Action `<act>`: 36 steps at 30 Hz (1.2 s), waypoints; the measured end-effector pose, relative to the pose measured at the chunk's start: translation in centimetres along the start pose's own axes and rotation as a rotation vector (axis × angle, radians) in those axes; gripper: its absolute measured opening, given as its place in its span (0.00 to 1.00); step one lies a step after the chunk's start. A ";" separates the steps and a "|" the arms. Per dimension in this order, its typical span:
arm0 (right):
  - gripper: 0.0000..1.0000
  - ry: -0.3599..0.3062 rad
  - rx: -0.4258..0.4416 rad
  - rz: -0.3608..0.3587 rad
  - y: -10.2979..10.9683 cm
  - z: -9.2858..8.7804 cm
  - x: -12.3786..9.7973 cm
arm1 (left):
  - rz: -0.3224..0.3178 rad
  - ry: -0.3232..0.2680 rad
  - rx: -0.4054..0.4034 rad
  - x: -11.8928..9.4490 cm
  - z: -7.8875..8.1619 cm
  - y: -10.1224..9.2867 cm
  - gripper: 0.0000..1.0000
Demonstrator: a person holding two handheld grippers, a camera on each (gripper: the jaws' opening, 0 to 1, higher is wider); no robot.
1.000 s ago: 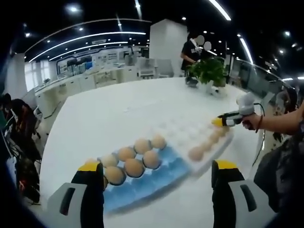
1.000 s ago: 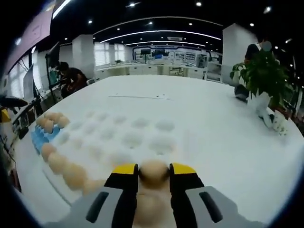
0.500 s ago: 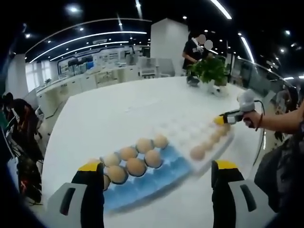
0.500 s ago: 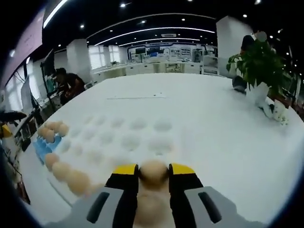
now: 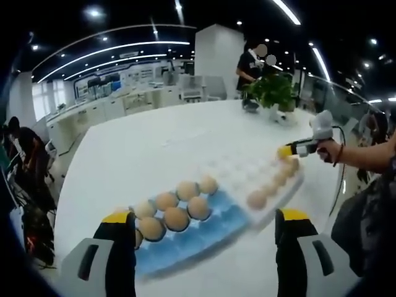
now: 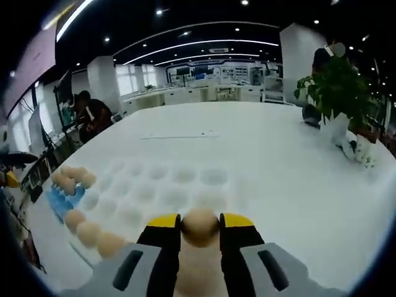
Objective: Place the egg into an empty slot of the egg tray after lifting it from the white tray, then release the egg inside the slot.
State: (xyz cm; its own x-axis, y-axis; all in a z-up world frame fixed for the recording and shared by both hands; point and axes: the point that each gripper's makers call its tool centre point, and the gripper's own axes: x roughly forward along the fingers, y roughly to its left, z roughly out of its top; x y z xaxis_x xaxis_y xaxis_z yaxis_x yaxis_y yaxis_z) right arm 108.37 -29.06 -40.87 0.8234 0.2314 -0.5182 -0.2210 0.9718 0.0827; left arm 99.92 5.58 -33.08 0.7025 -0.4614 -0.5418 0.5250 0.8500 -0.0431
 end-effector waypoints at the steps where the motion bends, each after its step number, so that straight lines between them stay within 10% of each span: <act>1: 0.24 -0.004 -0.003 0.004 0.2 0.2 0.0 | 0.000 0.001 0.000 0.0 0.0 0.0 0.95; 21: 0.26 -0.004 -0.110 0.035 1.9 1.2 1.3 | 0.022 0.011 -0.014 -0.7 -0.9 0.5 0.95; 36: 0.28 0.042 -0.028 0.039 1.3 0.2 2.0 | 0.029 0.014 -0.014 -0.8 -1.1 0.7 0.95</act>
State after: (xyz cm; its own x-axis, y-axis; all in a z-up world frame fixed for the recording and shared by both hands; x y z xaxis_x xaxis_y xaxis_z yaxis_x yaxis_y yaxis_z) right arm 109.79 -27.36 -41.65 0.7914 0.2666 -0.5502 -0.2676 0.9602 0.0803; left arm 99.19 6.84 -33.57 0.7106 -0.4327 -0.5548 0.4976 0.8666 -0.0385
